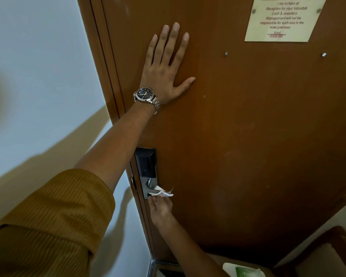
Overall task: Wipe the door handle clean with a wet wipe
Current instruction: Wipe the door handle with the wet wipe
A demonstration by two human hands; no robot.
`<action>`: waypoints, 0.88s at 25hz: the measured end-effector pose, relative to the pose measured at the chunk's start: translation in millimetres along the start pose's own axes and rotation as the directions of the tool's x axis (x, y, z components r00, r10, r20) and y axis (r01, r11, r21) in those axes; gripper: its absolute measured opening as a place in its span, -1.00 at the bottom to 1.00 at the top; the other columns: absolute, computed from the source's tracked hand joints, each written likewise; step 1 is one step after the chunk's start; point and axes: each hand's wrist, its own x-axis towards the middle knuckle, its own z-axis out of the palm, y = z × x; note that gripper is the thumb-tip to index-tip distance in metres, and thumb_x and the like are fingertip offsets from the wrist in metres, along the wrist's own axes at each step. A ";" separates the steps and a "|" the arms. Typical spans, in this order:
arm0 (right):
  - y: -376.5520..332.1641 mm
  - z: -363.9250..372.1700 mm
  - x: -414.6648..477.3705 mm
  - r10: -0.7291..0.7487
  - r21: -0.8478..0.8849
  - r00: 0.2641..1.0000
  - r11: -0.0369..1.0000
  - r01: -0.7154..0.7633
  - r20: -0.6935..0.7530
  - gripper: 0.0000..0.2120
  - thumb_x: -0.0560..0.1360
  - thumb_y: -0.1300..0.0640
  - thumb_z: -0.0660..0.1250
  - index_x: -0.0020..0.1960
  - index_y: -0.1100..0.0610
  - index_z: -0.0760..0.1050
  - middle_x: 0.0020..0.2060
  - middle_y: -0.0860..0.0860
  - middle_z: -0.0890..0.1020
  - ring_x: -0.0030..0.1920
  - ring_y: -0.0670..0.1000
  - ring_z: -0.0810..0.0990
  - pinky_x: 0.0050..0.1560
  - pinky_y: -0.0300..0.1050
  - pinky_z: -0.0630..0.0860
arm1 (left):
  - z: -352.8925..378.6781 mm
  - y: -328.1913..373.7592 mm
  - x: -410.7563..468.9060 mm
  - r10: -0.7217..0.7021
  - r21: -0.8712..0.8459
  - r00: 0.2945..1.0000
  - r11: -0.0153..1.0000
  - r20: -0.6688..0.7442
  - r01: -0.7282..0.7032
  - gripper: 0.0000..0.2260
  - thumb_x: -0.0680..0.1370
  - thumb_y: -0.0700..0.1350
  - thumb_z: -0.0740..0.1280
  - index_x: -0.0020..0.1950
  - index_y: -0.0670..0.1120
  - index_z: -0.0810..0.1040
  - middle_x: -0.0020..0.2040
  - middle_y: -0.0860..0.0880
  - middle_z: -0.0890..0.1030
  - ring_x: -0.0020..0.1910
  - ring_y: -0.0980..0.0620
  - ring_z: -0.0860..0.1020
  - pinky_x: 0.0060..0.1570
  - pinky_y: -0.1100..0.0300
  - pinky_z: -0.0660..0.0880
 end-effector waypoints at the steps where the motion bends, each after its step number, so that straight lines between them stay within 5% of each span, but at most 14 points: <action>1: 4.3 5.4 0.0 0.016 -0.050 1.000 0.999 -0.015 0.017 -0.64 0.68 0.32 0.12 0.46 0.31 0.29 0.39 0.31 0.46 0.41 0.26 0.46 0.41 0.04 0.44 | 0.1 0.1 0.2 0.000 -0.002 1.000 1.000 -0.004 0.000 -0.21 0.66 0.44 0.09 0.67 -0.12 0.22 0.63 -0.26 0.27 0.62 -0.29 0.23 0.63 -0.21 0.12; 7: 25.6 26.0 11.3 0.081 -0.061 0.995 0.995 -0.077 0.056 -0.65 0.71 0.31 0.06 0.48 0.29 0.29 0.41 0.29 0.46 0.46 0.22 0.40 0.54 0.08 0.28 | 0.7 -0.8 0.2 -0.004 0.005 1.000 1.000 0.001 0.004 -0.20 0.65 0.45 0.11 0.67 -0.11 0.24 0.63 -0.26 0.28 0.62 -0.29 0.25 0.62 -0.22 0.15; 10: 19.4 13.5 10.8 0.074 -0.022 0.987 0.997 -0.071 0.143 -0.68 0.67 0.34 0.14 0.42 0.30 0.35 0.20 0.27 0.61 0.24 0.22 0.60 0.38 0.07 0.46 | 0.1 1.0 1.4 -0.004 0.001 1.000 1.000 -0.012 0.004 -0.21 0.65 0.44 0.11 0.66 -0.12 0.26 0.62 -0.26 0.30 0.61 -0.29 0.27 0.62 -0.22 0.17; 12: 8.5 -4.9 9.4 0.015 -0.052 0.992 0.999 -0.009 0.122 -0.72 0.64 0.35 0.20 0.35 0.31 0.41 0.04 0.20 0.64 0.02 0.13 0.65 0.28 0.08 0.53 | 1.4 -1.1 1.1 -0.002 -0.004 1.000 1.000 -0.007 0.002 -0.21 0.66 0.44 0.10 0.66 -0.12 0.26 0.62 -0.26 0.30 0.61 -0.29 0.26 0.62 -0.22 0.17; 18: -37.8 -27.9 10.0 -0.210 -0.296 0.977 0.931 0.214 0.044 -0.73 0.64 0.21 0.25 0.33 0.17 0.47 0.15 0.12 0.58 0.13 0.09 0.60 0.34 0.11 0.53 | 1.4 2.7 10.1 -0.008 -0.005 1.000 1.000 -0.019 0.008 -0.21 0.66 0.45 0.10 0.68 -0.10 0.21 0.64 -0.25 0.26 0.63 -0.28 0.23 0.63 -0.20 0.11; 20: -42.6 -23.9 11.9 -0.378 -0.578 0.917 0.723 0.379 0.127 -0.68 0.65 0.14 0.24 0.40 0.13 0.43 0.26 0.11 0.55 0.29 0.14 0.54 0.33 0.09 0.53 | 1.9 -4.4 11.3 0.001 -0.006 1.000 1.000 -0.011 -0.001 -0.20 0.66 0.45 0.09 0.69 -0.09 0.16 0.65 -0.24 0.23 0.64 -0.27 0.20 0.64 -0.20 0.10; 22: -36.5 -29.0 20.3 -0.517 -0.815 0.792 0.272 0.512 0.325 -0.66 0.65 0.09 0.24 0.41 0.07 0.44 0.37 0.09 0.48 0.39 0.12 0.45 0.32 0.01 0.53 | 6.9 -11.5 1.6 0.001 0.004 1.000 1.000 0.000 -0.001 -0.20 0.66 0.45 0.08 0.70 -0.09 0.13 0.66 -0.24 0.21 0.65 -0.26 0.18 0.64 -0.20 0.09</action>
